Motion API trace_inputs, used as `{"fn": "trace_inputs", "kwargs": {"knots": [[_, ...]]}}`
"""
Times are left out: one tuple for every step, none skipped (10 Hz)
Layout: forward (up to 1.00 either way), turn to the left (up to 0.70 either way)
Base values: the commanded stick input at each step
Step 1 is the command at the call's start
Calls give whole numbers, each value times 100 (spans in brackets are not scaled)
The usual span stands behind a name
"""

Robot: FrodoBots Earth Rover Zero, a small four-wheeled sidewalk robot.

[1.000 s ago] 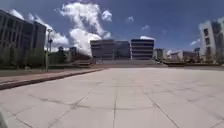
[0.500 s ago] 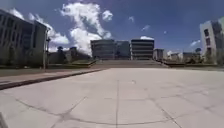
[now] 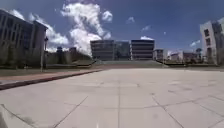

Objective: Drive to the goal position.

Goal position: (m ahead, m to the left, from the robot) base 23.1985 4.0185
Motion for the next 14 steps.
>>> {"fn": "trace_inputs", "kwargs": {"knots": [[70, 0], [70, 0], [70, 0], [70, 0], [70, 0], [70, 0], [70, 0], [70, 0], [70, 0], [70, 0], [70, 0], [70, 0], [70, 0], [70, 0]]}}
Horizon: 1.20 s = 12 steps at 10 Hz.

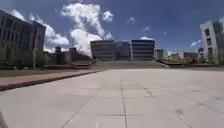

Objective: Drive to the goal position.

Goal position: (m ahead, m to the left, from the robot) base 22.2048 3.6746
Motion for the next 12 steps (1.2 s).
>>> {"fn": "trace_inputs", "kwargs": {"knots": [[70, 0], [70, 0], [70, 0], [70, 0], [70, 0], [70, 0], [70, 0], [70, 0], [70, -14], [70, -35], [70, -31], [70, -30]]}}
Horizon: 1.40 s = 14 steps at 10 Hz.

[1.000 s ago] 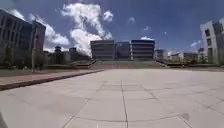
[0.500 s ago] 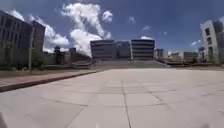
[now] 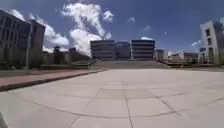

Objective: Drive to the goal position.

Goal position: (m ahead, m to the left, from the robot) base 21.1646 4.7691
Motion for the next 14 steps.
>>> {"fn": "trace_inputs", "kwargs": {"knots": [[70, -33], [70, -25], [70, 0], [70, 0], [70, 0], [70, 0], [70, 0], [70, 0], [70, 0], [70, 0], [70, 0], [70, 0], [70, 0], [70, 0]]}}
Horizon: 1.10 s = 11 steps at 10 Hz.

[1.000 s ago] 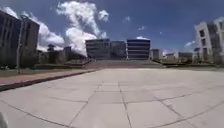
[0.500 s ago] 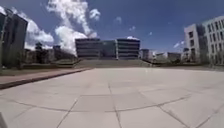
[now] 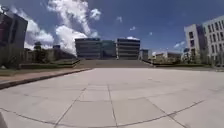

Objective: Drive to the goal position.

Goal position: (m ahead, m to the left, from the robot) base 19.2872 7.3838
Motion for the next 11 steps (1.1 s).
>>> {"fn": "trace_inputs", "kwargs": {"knots": [[70, 0], [70, 0], [70, 0], [70, 0], [70, 0], [70, 0], [70, 0], [70, 0], [70, 0], [70, 0], [70, 0]]}}
